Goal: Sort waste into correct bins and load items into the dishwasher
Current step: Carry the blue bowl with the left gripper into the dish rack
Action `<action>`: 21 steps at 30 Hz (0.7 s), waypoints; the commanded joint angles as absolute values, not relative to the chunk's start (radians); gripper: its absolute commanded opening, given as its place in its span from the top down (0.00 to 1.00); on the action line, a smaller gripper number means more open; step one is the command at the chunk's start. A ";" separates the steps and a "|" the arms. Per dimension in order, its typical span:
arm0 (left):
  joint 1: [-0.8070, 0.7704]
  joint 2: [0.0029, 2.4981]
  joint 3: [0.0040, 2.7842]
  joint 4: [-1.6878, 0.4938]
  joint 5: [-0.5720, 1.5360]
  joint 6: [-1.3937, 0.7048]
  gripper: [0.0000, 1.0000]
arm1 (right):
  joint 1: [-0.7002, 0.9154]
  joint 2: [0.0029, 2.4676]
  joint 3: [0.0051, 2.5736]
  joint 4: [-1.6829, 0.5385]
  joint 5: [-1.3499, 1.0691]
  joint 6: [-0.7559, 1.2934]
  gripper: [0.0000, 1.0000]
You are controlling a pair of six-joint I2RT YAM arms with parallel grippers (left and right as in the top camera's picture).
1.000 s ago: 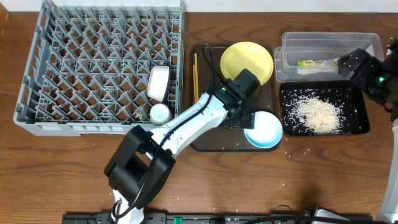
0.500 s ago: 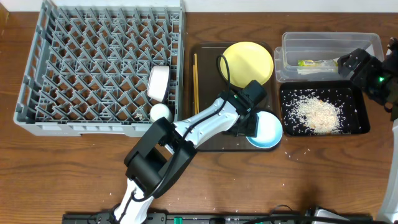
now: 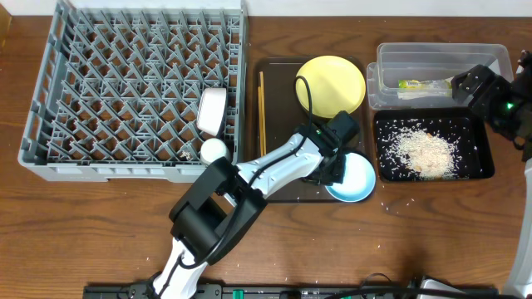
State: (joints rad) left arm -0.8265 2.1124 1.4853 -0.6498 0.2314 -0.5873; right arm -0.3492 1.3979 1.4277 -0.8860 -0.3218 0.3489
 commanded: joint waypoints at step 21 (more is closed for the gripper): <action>-0.546 1.771 1.517 -0.408 -0.870 0.137 0.93 | -0.350 1.401 1.444 -0.887 -0.322 0.355 0.01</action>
State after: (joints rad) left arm -0.5663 1.7603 1.4979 -0.4454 -0.6994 -0.1127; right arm -0.3492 1.3979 1.4277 -0.8864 -0.3214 0.3489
